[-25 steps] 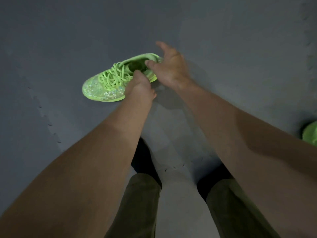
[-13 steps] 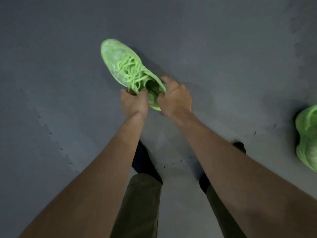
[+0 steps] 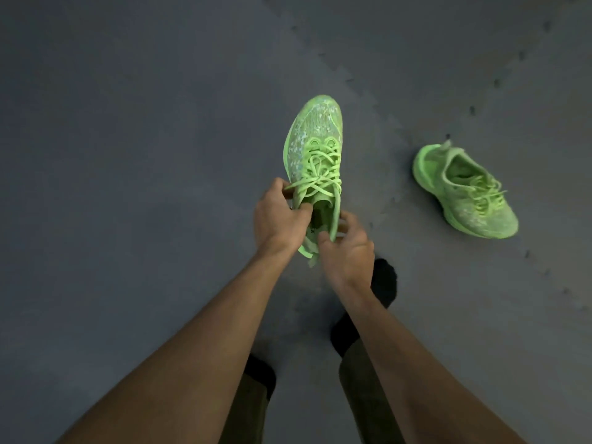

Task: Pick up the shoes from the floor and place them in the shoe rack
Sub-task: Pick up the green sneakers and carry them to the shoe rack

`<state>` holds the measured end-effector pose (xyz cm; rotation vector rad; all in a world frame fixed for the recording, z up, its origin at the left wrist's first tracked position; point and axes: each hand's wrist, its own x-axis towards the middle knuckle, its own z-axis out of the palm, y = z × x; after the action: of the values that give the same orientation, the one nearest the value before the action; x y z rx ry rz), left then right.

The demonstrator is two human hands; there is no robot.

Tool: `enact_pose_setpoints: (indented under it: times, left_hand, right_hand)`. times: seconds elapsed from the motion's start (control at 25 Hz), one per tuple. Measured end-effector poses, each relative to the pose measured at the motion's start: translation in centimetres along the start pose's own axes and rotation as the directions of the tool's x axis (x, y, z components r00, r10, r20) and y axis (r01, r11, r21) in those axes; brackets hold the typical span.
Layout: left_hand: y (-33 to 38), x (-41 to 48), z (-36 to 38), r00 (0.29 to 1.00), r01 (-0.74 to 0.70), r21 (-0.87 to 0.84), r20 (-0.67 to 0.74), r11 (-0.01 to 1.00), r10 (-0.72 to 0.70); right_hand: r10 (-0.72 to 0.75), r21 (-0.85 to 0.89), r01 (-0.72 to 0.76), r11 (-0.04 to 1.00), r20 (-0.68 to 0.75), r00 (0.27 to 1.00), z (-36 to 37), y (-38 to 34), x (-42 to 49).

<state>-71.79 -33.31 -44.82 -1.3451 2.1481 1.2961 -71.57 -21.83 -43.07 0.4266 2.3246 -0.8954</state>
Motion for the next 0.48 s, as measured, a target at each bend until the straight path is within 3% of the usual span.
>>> enact_pose_setpoints:
  times: [0.28, 0.48]
  left_hand:
    - [6.4, 4.3, 10.6, 0.982, -0.169, 0.145, 0.105, 0.975, 0.155]
    - [6.4, 6.0, 13.7, 0.99, -0.096, 0.204, 0.123, 0.974, 0.072]
  right_hand:
    - [0.091, 0.159, -0.068, 0.985, -0.141, 0.986, -3.0, 4.5, 9.5]
    - [0.132, 0.179, -0.134, 0.975, 0.024, 0.991, -3.9, 6.4, 13.1]
